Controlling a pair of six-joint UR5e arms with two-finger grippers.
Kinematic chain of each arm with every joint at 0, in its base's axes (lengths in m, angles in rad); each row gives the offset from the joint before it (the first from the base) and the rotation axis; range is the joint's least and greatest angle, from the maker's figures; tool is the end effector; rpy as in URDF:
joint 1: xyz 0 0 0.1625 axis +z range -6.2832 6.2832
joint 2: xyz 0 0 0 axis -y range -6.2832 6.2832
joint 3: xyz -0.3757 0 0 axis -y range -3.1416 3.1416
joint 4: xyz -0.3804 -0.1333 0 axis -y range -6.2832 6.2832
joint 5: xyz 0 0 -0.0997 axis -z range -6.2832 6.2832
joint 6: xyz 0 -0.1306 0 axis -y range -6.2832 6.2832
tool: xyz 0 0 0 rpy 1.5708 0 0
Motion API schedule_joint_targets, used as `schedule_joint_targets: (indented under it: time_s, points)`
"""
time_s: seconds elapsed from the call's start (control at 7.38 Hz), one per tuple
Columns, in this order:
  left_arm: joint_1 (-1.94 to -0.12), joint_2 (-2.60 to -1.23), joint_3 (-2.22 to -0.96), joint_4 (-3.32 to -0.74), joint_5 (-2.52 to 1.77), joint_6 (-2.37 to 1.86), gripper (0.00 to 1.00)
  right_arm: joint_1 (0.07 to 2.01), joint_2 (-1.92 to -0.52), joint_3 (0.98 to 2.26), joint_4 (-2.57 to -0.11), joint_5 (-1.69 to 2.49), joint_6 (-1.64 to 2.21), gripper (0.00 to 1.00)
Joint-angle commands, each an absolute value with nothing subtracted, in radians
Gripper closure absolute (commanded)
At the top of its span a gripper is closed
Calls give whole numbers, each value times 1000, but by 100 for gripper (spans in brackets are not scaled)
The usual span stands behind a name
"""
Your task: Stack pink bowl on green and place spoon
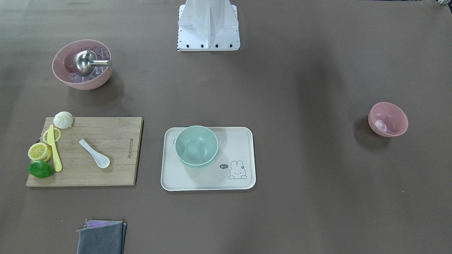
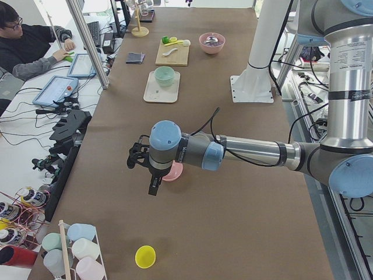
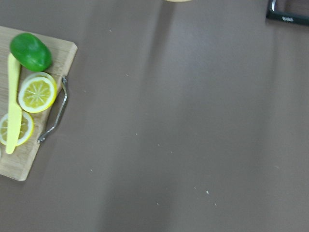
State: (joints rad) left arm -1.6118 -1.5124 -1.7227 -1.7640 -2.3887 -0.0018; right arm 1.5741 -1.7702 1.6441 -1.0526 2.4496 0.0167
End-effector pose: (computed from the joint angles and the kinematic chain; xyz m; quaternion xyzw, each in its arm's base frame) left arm -0.0575 -0.4757 0.5595 0.1388 0.3909 0.0374 0.9091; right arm 0.0342 -0.4268 0.6175 0.1735 -0.4184 -0.0740 0.8885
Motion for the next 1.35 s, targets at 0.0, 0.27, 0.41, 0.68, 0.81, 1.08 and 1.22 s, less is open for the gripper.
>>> schedule_joint_targets:
  time_s: [0.0, 0.27, 0.41, 0.68, 0.81, 1.08, 1.22]
  points:
    - [-1611, -1551, -1675, -1801, -2390, 1, 2, 1563, -1749, 1641, -976, 2471, 9, 0]
    - [-1598, -1557, -1670, -1804, -2391, 9, 2, 1530, -1746, 1641, -977, 2471, 12, 0]
    - [-1574, -1559, -1680, -1842, -2405, -1, 2, 1501, -1737, 1643, -977, 2470, 23, 0]
    - [-1464, -1619, -1666, -1852, -2464, -44, 2, 1403, -1680, 1643, -976, 2465, 88, 0]
    - [-1412, -1627, -1614, -1861, -2464, -49, 2, 1337, -1633, 1643, -976, 2454, 194, 0]
    - [-1396, -1653, -1486, -1952, -2459, -90, 2, 1211, -1574, 1643, -976, 2345, 349, 0]
    - [-1335, -1670, -1441, -2030, -2395, -177, 2, 1168, -1566, 1647, -974, 2309, 392, 0]
